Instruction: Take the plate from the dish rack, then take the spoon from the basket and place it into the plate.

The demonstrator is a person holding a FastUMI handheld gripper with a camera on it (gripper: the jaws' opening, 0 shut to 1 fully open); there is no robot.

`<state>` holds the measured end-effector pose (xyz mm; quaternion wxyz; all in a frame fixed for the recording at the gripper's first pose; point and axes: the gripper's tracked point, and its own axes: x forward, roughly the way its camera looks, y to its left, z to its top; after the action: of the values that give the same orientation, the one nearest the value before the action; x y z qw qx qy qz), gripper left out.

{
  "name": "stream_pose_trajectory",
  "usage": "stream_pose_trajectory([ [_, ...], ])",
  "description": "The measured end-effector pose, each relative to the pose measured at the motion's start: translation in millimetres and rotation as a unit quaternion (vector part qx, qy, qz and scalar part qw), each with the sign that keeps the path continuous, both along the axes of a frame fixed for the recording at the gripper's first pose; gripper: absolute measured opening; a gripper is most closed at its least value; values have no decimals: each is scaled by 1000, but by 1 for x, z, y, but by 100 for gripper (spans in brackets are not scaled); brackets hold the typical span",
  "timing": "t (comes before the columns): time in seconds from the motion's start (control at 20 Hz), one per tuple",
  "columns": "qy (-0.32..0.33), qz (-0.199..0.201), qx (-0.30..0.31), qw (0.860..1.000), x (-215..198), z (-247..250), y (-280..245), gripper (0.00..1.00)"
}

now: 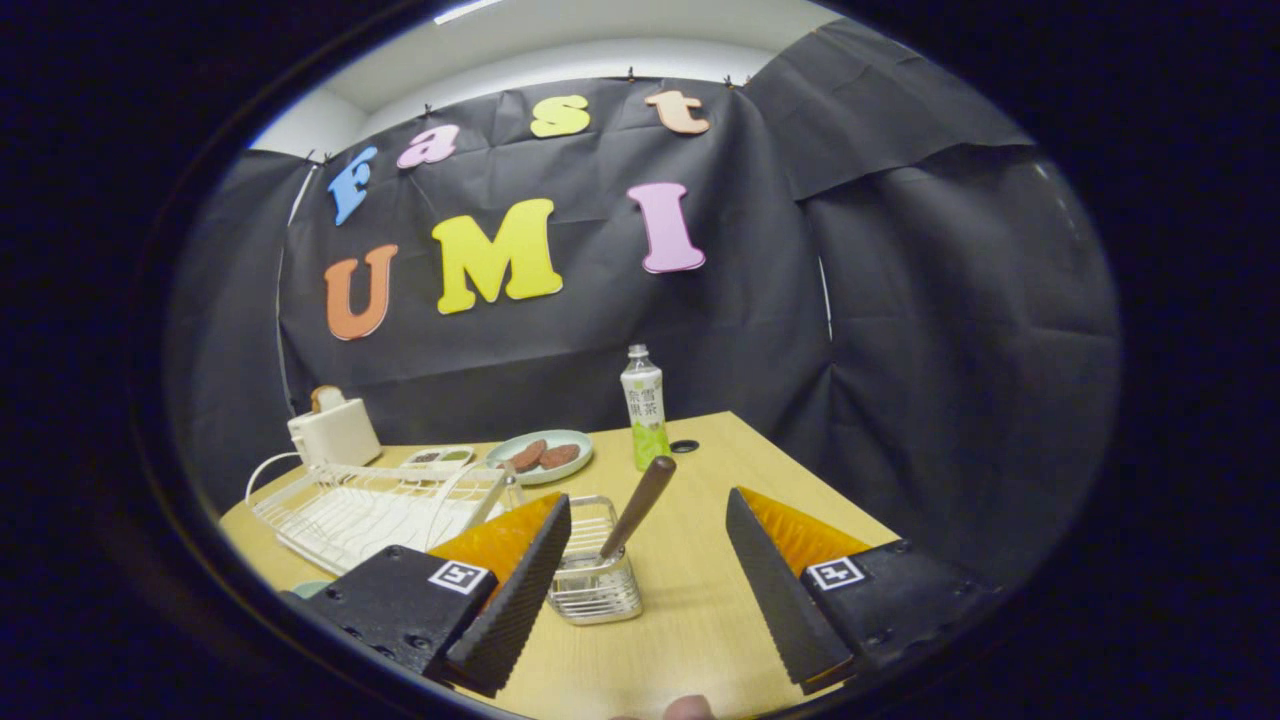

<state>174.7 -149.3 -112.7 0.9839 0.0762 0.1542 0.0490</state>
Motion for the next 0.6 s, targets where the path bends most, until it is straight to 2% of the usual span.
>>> stream_pose_trajectory([
  [0.05,3,5,-2,1000,7,-3,1,100],
  [0.3,25,25,-1,999,29,-17,12,87],
  [0.4,30,29,5,999,34,-22,16,79],
  [0.6,23,32,1,999,38,-17,21,56],
])
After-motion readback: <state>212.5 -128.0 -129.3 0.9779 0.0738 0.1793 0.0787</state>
